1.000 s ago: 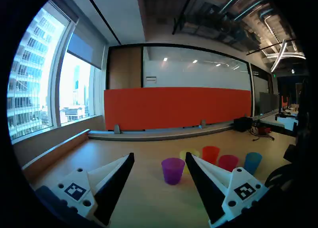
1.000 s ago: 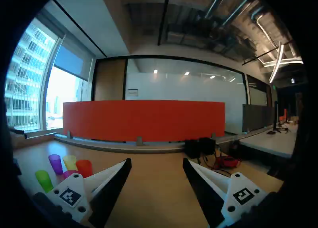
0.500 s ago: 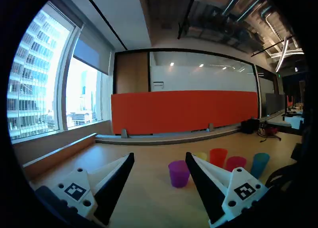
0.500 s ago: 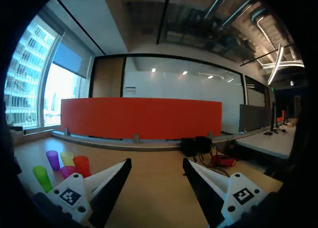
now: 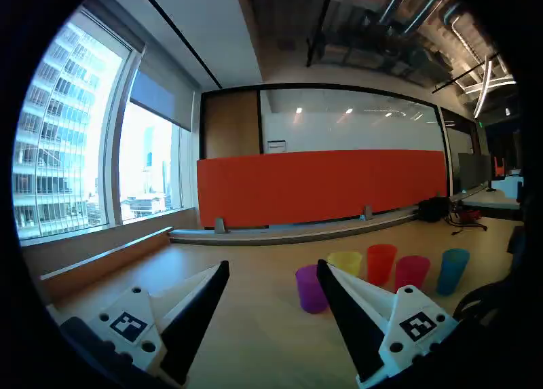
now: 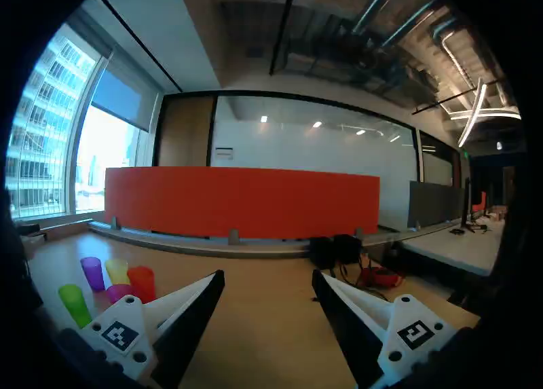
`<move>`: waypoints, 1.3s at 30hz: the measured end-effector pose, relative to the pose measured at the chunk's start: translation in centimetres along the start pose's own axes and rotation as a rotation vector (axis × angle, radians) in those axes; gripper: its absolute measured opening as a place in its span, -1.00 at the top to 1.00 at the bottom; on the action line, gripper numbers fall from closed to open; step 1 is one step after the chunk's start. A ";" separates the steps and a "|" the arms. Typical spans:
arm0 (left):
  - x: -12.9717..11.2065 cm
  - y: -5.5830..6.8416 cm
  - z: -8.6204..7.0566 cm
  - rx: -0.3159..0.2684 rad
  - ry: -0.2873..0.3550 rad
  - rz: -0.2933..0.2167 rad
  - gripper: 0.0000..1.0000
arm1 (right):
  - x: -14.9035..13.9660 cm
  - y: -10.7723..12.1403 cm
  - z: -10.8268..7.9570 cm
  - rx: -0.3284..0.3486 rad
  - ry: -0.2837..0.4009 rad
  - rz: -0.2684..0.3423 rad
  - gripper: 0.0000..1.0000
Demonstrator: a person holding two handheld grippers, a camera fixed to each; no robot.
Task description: Pour water
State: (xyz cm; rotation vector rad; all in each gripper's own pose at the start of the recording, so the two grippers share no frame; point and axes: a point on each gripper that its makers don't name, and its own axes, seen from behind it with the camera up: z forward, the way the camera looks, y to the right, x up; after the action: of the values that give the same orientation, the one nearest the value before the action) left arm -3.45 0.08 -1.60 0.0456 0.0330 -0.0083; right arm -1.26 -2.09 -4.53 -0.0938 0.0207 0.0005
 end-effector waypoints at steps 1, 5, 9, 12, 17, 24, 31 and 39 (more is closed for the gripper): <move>-0.1 -0.1 0.0 0.004 0.001 -0.002 -0.91 | 0.1 -0.1 0.0 0.002 -0.001 -0.002 -1.00; -0.7 -0.4 -0.1 0.011 0.004 -0.014 -0.91 | 0.4 -0.5 0.1 0.004 0.001 -0.011 -1.00; -1.4 -0.4 0.0 0.005 0.006 -0.028 -0.91 | 0.4 -1.0 0.2 0.004 0.000 -0.022 -1.00; -1.8 -0.1 0.1 -0.002 0.002 -0.031 -0.91 | 0.4 -1.4 0.2 0.009 -0.005 -0.025 -1.00; -1.9 0.2 0.4 -0.005 0.005 -0.027 -0.91 | 0.5 -1.9 0.3 0.015 -0.006 -0.023 -1.00; -1.8 0.4 0.8 -0.011 0.008 -0.036 -0.91 | 0.9 -2.1 0.4 0.014 -0.006 -0.026 -1.00; -2.4 0.1 1.0 -0.010 0.001 -0.032 -0.91 | 1.2 -1.9 0.4 0.008 -0.002 -0.028 -1.00; -2.9 0.3 1.1 -0.017 -0.009 -0.041 -0.91 | 0.8 -1.6 0.4 0.003 -0.005 -0.024 -1.00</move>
State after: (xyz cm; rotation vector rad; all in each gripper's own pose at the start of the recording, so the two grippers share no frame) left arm -6.29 0.35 -0.34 0.0281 0.0253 -0.0490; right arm -0.43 -3.59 -3.98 -0.0912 0.0147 -0.0230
